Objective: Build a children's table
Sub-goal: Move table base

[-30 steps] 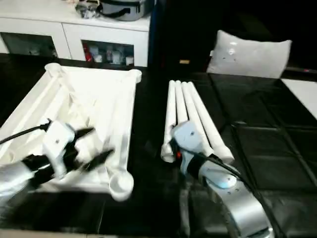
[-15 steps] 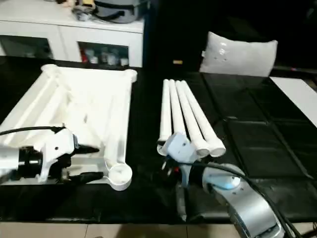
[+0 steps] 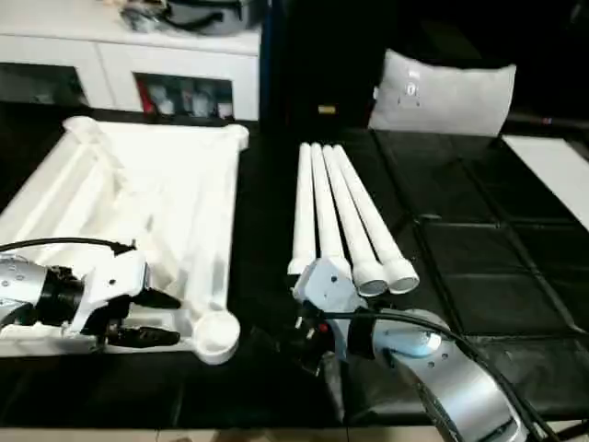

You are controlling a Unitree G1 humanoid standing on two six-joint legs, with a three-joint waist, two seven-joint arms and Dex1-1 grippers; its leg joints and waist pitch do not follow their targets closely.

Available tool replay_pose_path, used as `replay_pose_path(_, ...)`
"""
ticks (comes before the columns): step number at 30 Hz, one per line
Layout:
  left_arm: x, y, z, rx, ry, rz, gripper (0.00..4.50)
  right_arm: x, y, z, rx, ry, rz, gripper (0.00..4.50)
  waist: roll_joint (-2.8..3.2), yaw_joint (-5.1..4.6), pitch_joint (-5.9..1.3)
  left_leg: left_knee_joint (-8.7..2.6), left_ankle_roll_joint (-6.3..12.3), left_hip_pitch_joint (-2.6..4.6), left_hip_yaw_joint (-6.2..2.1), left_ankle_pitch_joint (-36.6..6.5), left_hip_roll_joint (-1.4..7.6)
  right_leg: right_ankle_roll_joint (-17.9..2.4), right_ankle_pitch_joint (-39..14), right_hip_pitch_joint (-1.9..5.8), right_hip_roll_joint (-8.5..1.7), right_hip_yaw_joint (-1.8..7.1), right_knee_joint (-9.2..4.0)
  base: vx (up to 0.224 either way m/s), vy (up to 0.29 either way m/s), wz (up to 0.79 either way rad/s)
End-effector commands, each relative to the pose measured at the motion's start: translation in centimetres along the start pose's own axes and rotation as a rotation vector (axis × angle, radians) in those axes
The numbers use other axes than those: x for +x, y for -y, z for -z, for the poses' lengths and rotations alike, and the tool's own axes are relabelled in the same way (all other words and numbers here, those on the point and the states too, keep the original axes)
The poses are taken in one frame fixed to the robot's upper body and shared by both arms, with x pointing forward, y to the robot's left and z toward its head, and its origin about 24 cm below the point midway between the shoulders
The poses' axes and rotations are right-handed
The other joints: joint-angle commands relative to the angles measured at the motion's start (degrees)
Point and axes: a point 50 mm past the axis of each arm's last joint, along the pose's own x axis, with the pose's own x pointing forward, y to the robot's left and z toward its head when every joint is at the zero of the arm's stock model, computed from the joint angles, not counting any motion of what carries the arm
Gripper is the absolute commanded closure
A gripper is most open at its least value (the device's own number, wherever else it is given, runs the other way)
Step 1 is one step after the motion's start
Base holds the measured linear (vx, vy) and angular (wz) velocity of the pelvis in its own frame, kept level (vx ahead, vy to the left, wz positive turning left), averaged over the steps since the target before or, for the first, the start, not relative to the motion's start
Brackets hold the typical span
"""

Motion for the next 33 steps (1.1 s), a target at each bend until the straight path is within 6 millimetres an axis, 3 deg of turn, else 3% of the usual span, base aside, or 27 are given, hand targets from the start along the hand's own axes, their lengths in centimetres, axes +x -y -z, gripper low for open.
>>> replay_pose_path(1, 0.0, 0.2, 0.2, 0.011, -0.027, 0.016, 2.48, -0.2, -0.3, -0.2, -0.012, -0.004, -0.015, 0.0, 0.88, 0.43, -2.99, -4.48, -0.54, 1.53, -0.41, -7.15, 2.61, -11.53, 9.39, 1.63, -3.27, 1.1, -3.53, 0.0, 0.0, 0.0)
replay_pose_path(3, -0.1, 0.3, 0.2, 0.01, -0.032, 0.024, 2.71, -0.2, -0.3, -0.3, -0.011, -0.004, -0.017, 0.0, 0.88, 0.57, -2.72, -4.73, -0.82, 1.77, -0.28, -9.52, 2.8, -11.71, 4.97, 1.43, -3.29, 1.2, -3.85, 0.0, 0.0, 0.0)
replay_pose_path(4, -0.1, 0.5, 0.3, 0.006, -0.041, 0.036, 2.83, -0.1, -0.3, -0.2, -0.013, -0.005, -0.018, 0.0, 0.66, 0.74, -2.44, -5.0, -1.57, 2.0, -0.12, -12.46, 3.05, -11.64, -0.47, 1.13, -3.26, 1.3, -4.19, 0.0, 0.0, 0.0)
replay_pose_path(7, -0.1, 0.7, 0.4, -0.002, -0.043, 0.045, 2.99, -0.1, -0.4, -0.2, -0.014, -0.007, -0.019, 0.0, 0.81, 0.92, -2.19, -5.36, -2.86, 2.24, -0.12, -15.98, 3.24, -11.06, -6.95, 0.68, -3.29, 1.43, -4.5, 0.0, 0.0, 0.0)
replay_pose_path(12, -0.3, 0.7, 0.9, -0.004, -0.072, 0.033, 3.37, 0.0, -0.3, -0.1, -0.019, -0.014, -0.018, 0.0, 0.68, 0.98, -2.07, -5.57, -3.73, 2.24, -0.19, -18.48, 3.25, -9.9, -11.29, 0.31, -3.38, 1.57, -4.77, 0.0, 0.0, 0.0)
replay_pose_path(21, 0.1, 0.0, 2.6, 0.04, -0.15, -0.049, 4.04, 0.3, -0.6, -0.2, -0.02, -0.012, -0.032, 0.0, 0.76, 1.14, -2.29, -5.42, -3.29, 2.14, -0.11, -16.37, 3.25, -9.92, -7.37, 0.36, -3.32, 1.54, -4.56, 0.0, 0.0, 0.0)
replay_pose_path(23, 0.2, -0.2, 2.3, 0.036, -0.113, -0.073, 4.07, 0.4, -0.6, -0.3, -0.006, -0.001, -0.027, 0.0, 0.5, 1.13, -2.18, -5.49, -3.27, 2.22, -0.04, -17.29, 3.3, -10.08, -8.65, 0.23, -3.39, 1.57, -4.67, 0.0, 0.0, 0.0)
replay_pose_path(28, 0.9, -1.1, 1.2, 0.034, -0.018, -0.125, 4.41, 0.6, -0.2, -0.6, 0.021, 0.019, 0.003, 0.0, 0.56, 1.14, -2.18, -5.54, -3.71, 2.24, -0.09, -18.07, 3.29, -10.02, -10.78, 0.13, -3.48, 1.58, -4.76, 0.0, 0.0, 0.0)
replay_pose_path(31, 1.6, -1.9, 0.7, 0.053, 0.001, -0.157, 4.48, 0.9, 0.4, -0.7, 0.029, 0.017, 0.055, 0.0, 0.55, 0.95, -2.36, -5.49, -3.7, 1.83, -0.09, -15.29, 3.13, -10.02, -6.96, 0.52, -3.32, 1.5, -4.48, 0.0, 0.0, 0.0)
replay_pose_path(33, 1.9, -2.4, 0.4, 0.065, 0.008, -0.177, 4.48, 1.1, 1.1, -0.9, 0.036, 0.019, 0.108, 0.0, 0.59, 0.85, -2.72, -5.14, -3.6, 1.91, 0.03, -13.21, 3.03, -10.41, -3.8, 0.62, -3.32, 1.46, -4.21, 0.0, 0.0, 0.0)
